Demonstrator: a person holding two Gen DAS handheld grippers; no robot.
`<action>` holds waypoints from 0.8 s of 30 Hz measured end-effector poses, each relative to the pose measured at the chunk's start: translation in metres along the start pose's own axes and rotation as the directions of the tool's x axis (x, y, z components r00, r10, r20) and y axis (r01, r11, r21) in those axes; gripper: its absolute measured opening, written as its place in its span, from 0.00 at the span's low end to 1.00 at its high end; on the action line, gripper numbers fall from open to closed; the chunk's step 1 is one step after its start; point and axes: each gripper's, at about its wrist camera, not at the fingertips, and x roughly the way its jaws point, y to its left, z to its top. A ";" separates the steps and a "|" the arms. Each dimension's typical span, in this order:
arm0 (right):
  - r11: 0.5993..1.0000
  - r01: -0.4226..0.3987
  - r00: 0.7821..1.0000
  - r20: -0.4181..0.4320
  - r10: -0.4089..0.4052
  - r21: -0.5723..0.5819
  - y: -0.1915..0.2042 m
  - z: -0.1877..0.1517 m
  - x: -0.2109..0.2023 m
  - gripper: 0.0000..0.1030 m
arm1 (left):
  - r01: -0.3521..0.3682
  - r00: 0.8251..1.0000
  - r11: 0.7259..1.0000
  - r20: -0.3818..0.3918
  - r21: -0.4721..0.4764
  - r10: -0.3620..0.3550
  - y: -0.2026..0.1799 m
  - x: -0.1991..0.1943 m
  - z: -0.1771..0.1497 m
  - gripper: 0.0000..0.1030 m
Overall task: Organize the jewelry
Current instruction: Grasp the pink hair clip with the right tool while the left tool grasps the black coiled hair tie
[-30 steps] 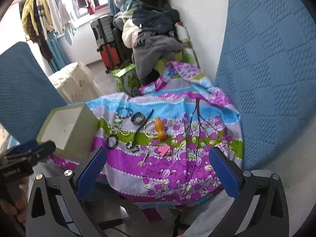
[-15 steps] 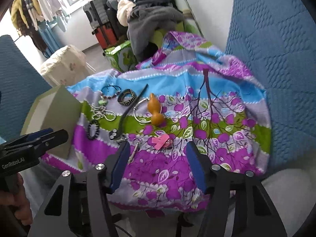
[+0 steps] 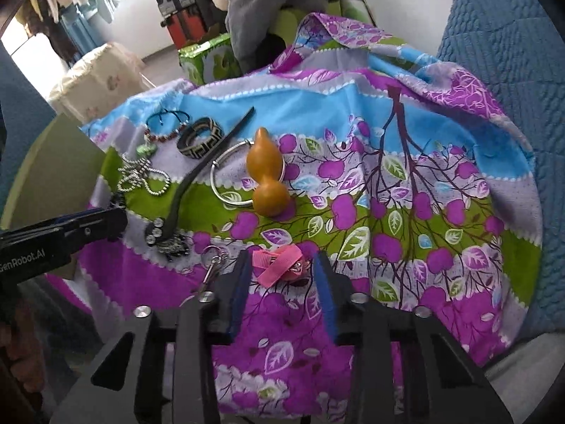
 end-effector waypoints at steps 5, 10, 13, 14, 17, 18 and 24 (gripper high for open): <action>1.000 0.009 1.000 -0.022 -0.009 -0.007 0.001 -0.001 0.010 0.30 | -0.001 1.000 1.000 -0.017 0.007 0.001 0.007 0.012 0.000 0.25; 0.995 0.037 0.999 -0.036 -0.040 -0.088 0.014 -0.004 0.016 0.29 | 0.002 0.999 1.000 -0.034 0.029 -0.001 0.005 0.021 -0.003 0.11; 0.997 0.035 0.999 -0.036 -0.038 -0.070 0.012 -0.004 0.015 0.12 | 0.008 1.000 1.000 -0.026 0.030 -0.008 0.006 0.019 -0.004 0.09; 0.998 0.033 0.999 -0.038 -0.035 -0.058 0.009 -0.004 0.015 0.12 | 0.010 1.000 1.000 -0.024 0.027 -0.010 0.006 0.018 -0.005 0.09; 0.999 0.023 0.999 -0.036 -0.024 -0.039 0.005 -0.004 0.011 0.12 | 0.017 1.000 1.000 -0.008 0.020 -0.017 0.005 0.011 -0.006 0.09; 0.999 0.020 0.999 -0.035 -0.022 -0.033 0.005 -0.003 0.010 0.12 | 0.020 1.000 1.000 -0.003 0.019 -0.020 0.004 0.008 -0.007 0.09; 1.000 0.009 1.000 -0.006 -0.010 -0.015 0.007 -0.006 -0.014 0.12 | 0.038 0.998 0.999 0.042 0.021 -0.039 -0.003 -0.020 -0.016 0.08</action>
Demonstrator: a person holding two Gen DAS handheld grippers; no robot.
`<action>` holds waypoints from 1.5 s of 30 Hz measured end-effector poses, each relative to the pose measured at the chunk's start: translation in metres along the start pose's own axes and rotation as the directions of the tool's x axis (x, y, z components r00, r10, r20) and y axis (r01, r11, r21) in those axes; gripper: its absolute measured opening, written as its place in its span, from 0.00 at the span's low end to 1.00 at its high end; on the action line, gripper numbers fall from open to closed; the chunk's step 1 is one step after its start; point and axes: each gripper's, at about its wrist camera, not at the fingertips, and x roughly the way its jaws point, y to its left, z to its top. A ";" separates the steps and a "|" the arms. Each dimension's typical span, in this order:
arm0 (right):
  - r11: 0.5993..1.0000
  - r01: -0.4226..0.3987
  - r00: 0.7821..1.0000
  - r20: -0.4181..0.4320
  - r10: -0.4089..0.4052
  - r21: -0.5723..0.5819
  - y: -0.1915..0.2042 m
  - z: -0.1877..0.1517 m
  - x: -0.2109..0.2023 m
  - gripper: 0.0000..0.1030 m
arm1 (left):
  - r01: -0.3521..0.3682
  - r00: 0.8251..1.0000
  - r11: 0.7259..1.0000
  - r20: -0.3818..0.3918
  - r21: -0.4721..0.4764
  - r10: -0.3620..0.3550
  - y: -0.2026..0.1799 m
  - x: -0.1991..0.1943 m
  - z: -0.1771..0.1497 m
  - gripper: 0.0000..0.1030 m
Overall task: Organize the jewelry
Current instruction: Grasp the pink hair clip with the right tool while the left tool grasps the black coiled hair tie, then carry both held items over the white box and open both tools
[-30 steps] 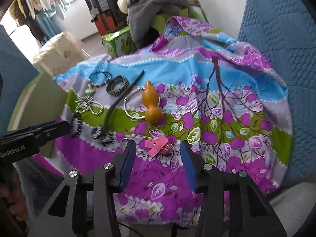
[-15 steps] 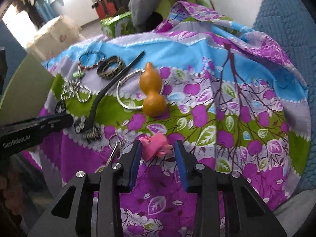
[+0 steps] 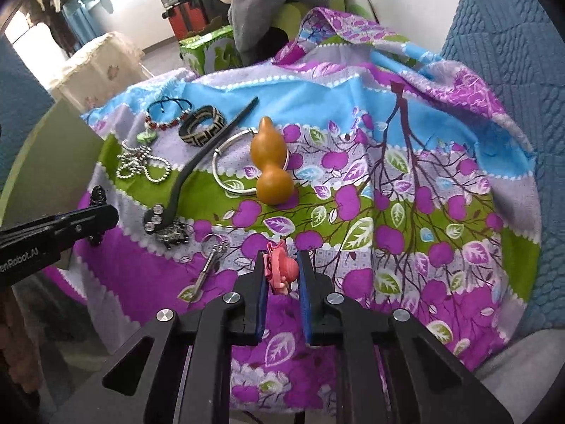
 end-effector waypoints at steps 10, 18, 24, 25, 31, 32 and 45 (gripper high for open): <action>0.999 -0.039 0.996 0.082 0.038 0.009 0.014 -0.011 -0.057 0.12 | 0.037 0.996 0.999 0.087 -0.002 -0.037 -0.004 -0.053 -0.019 0.08; 0.997 -0.074 0.982 0.174 0.076 -0.014 0.039 -0.004 -0.107 0.12 | 0.023 0.981 1.000 0.193 0.008 -0.024 0.000 -0.111 -0.023 0.08; 0.993 -0.104 0.960 0.253 0.117 -0.063 0.062 0.016 -0.140 0.12 | 0.001 0.962 1.000 0.274 0.010 -0.004 0.003 -0.148 -0.016 0.08; 0.991 -0.109 0.956 0.267 0.125 -0.074 0.066 0.021 -0.145 0.12 | -0.003 0.957 1.000 0.290 0.009 0.000 0.005 -0.155 -0.013 0.09; 0.980 -0.130 0.920 0.352 0.175 -0.148 0.098 0.053 -0.174 0.12 | -0.021 0.927 1.000 0.373 -0.013 0.025 0.020 -0.193 0.000 0.09; 0.979 -0.131 0.914 0.364 0.181 -0.159 0.103 0.058 -0.178 0.12 | -0.027 0.921 0.999 0.388 -0.020 0.032 0.024 -0.199 0.003 0.09; 0.921 -0.214 0.884 0.337 0.325 -0.327 0.200 0.106 -0.163 0.12 | -0.091 0.877 0.985 0.458 -0.144 0.148 0.102 -0.230 0.012 0.09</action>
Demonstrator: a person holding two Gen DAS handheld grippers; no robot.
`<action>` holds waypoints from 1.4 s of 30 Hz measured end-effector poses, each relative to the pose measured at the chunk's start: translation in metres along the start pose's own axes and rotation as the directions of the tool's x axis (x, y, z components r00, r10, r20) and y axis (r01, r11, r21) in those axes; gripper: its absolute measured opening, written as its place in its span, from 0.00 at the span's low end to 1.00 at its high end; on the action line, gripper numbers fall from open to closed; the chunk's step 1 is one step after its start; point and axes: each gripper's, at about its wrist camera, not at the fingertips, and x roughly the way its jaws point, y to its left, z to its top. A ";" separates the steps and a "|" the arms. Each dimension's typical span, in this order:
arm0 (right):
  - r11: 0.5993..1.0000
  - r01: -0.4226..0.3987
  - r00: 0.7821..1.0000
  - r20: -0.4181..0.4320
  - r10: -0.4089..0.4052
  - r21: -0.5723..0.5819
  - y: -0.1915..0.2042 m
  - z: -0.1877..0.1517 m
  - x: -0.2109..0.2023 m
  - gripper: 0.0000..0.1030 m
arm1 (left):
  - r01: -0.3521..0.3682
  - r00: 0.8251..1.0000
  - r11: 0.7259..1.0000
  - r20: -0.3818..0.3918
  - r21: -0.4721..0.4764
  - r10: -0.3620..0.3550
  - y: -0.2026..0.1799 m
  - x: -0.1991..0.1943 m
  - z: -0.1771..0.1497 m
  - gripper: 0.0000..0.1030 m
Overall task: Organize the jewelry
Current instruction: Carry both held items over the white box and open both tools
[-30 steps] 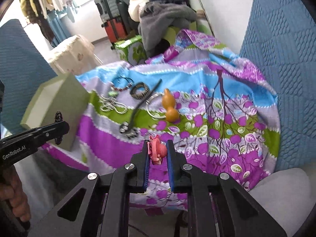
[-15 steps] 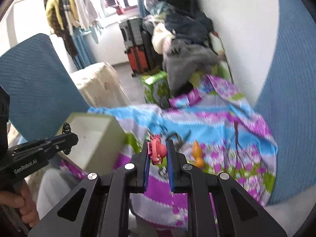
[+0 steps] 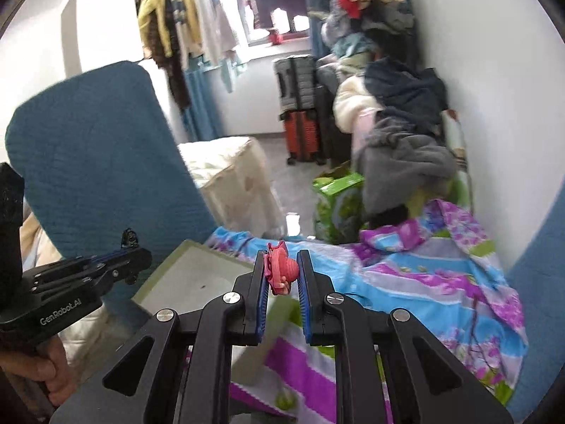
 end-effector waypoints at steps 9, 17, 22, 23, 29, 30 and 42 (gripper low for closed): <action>0.998 -0.054 0.989 -0.138 0.048 -0.041 0.030 -0.019 0.065 0.12 | -0.059 0.995 0.996 -0.081 -0.074 0.053 0.050 0.036 -0.018 0.08; 0.995 -0.077 0.964 -0.261 0.058 -0.065 0.045 -0.044 0.122 0.12 | -0.084 0.983 0.987 -0.174 -0.140 0.059 0.088 0.078 -0.042 0.08; 0.994 -0.083 0.948 -0.311 0.058 -0.067 0.046 -0.055 0.145 0.12 | -0.099 0.972 0.982 -0.226 -0.163 0.061 0.101 0.096 -0.056 0.09; 0.995 -0.079 0.946 -0.321 0.053 -0.068 0.046 -0.056 0.149 0.13 | -0.101 0.971 0.981 -0.229 -0.163 0.062 0.101 0.098 -0.057 0.09; 0.995 -0.074 0.945 -0.324 0.046 -0.073 0.043 -0.054 0.155 0.13 | -0.098 0.971 0.982 -0.231 -0.161 0.059 0.101 0.103 -0.057 0.09; 0.994 -0.077 0.945 -0.325 0.050 -0.073 0.043 -0.054 0.155 0.15 | -0.102 0.971 0.982 -0.229 -0.160 0.063 0.101 0.103 -0.056 0.09; 0.997 -0.066 0.977 -0.208 0.054 -0.048 0.027 -0.025 0.104 0.30 | -0.120 0.984 0.985 -0.144 -0.126 0.101 0.082 0.068 -0.033 0.56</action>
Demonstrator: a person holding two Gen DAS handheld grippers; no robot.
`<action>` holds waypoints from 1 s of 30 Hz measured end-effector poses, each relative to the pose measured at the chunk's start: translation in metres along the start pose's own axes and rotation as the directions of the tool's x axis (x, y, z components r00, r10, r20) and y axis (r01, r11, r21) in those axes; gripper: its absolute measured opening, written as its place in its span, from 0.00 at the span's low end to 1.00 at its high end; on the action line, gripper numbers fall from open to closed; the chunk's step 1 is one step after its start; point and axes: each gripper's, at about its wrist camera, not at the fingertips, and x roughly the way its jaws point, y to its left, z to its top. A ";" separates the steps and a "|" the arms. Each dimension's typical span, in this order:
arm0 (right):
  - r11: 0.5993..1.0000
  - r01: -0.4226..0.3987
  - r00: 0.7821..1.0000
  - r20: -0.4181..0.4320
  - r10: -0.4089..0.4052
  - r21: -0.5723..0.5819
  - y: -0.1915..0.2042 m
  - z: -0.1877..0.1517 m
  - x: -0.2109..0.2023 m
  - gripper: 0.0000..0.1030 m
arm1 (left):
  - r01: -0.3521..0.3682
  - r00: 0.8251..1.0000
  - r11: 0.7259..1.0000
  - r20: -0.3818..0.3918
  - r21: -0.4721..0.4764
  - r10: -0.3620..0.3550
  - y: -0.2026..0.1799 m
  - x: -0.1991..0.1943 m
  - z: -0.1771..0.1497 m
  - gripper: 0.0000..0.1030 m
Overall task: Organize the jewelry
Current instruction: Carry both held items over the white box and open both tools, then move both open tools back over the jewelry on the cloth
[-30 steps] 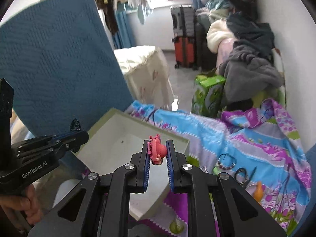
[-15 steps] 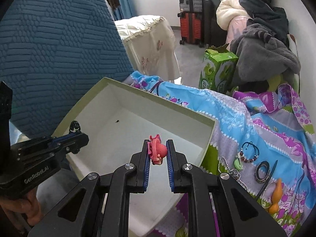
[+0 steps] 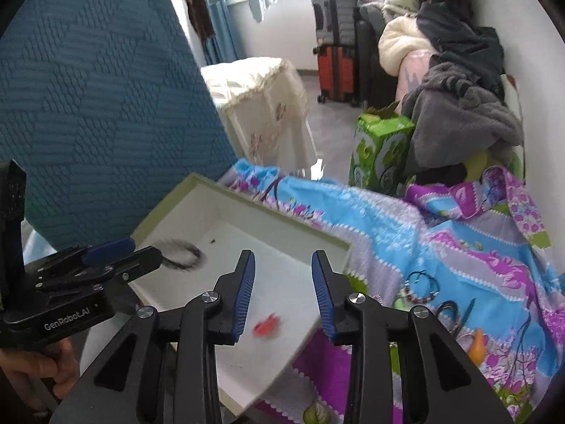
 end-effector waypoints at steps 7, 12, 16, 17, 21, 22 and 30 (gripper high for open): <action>0.999 0.027 0.991 0.131 -0.029 0.021 -0.013 0.010 -0.066 0.32 | 0.024 0.994 0.999 0.106 0.045 -0.029 -0.030 -0.047 0.011 0.67; 0.998 0.050 0.978 0.203 -0.055 0.031 -0.022 0.009 -0.109 0.32 | 0.051 0.984 0.996 0.168 0.068 -0.062 -0.053 -0.078 0.015 0.67; 0.997 0.069 0.964 0.254 -0.077 0.040 -0.031 0.004 -0.142 0.32 | 0.077 0.972 0.991 0.215 0.105 -0.098 -0.077 -0.104 0.015 0.67; 0.996 0.073 0.961 0.263 -0.082 0.044 -0.033 0.002 -0.149 0.32 | 0.077 0.969 0.991 0.223 0.114 -0.101 -0.082 -0.108 0.015 0.67; 0.994 0.092 0.948 0.299 -0.106 0.060 -0.044 -0.008 -0.177 0.32 | 0.089 0.958 0.986 0.258 0.142 -0.124 -0.104 -0.127 0.012 0.67; 0.993 0.096 0.946 0.305 -0.112 0.067 -0.048 -0.011 -0.183 0.32 | 0.093 0.956 0.984 0.264 0.149 -0.130 -0.110 -0.130 0.011 0.67; 0.982 0.141 0.926 0.334 -0.176 0.125 -0.081 -0.038 -0.215 0.33 | 0.148 0.940 0.968 0.274 0.205 -0.202 -0.154 -0.141 -0.001 0.67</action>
